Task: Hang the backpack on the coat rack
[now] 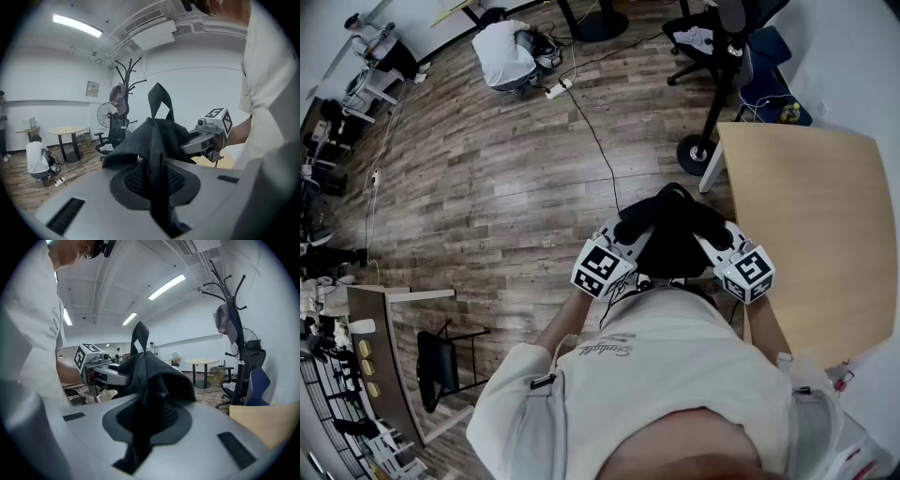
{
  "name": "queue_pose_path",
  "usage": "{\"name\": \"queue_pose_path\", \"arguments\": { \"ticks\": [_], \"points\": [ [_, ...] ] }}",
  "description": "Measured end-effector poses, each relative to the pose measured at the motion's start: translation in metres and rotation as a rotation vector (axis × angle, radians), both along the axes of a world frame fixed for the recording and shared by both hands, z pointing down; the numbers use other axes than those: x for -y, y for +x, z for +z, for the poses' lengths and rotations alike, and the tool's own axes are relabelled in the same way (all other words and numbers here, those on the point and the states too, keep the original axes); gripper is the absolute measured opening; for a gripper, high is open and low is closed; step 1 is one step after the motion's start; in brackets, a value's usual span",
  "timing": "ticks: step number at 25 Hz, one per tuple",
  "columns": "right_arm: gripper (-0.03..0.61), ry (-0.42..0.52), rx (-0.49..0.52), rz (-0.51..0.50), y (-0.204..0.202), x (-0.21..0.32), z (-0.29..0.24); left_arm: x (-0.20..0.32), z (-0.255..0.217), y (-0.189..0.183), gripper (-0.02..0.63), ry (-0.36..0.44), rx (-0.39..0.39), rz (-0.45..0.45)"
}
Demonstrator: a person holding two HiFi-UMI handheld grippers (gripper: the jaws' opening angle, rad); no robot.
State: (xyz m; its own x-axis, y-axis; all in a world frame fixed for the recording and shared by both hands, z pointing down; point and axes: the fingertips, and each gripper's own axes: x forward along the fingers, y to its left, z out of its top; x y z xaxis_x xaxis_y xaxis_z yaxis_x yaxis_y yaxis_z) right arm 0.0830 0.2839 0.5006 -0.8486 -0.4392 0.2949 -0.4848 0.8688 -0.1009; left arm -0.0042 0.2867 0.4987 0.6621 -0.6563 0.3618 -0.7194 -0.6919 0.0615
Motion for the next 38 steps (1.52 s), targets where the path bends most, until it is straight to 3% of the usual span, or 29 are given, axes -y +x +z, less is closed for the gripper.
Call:
{"name": "queue_pose_path", "arguments": {
  "ticks": [15,25,38],
  "points": [
    [0.028,0.052,0.0,0.078,-0.037,0.012,0.002,0.017,-0.002,-0.034,0.043,0.063,-0.022,0.06],
    [0.029,-0.045,0.017,0.084,-0.064,0.029,0.022,0.034,0.011,-0.061,0.043,0.038,0.016,0.06],
    [0.029,-0.101,0.044,0.076,-0.083,0.156,0.041,0.166,0.029,-0.079,0.043,-0.078,0.04,0.075]
  ]
}}
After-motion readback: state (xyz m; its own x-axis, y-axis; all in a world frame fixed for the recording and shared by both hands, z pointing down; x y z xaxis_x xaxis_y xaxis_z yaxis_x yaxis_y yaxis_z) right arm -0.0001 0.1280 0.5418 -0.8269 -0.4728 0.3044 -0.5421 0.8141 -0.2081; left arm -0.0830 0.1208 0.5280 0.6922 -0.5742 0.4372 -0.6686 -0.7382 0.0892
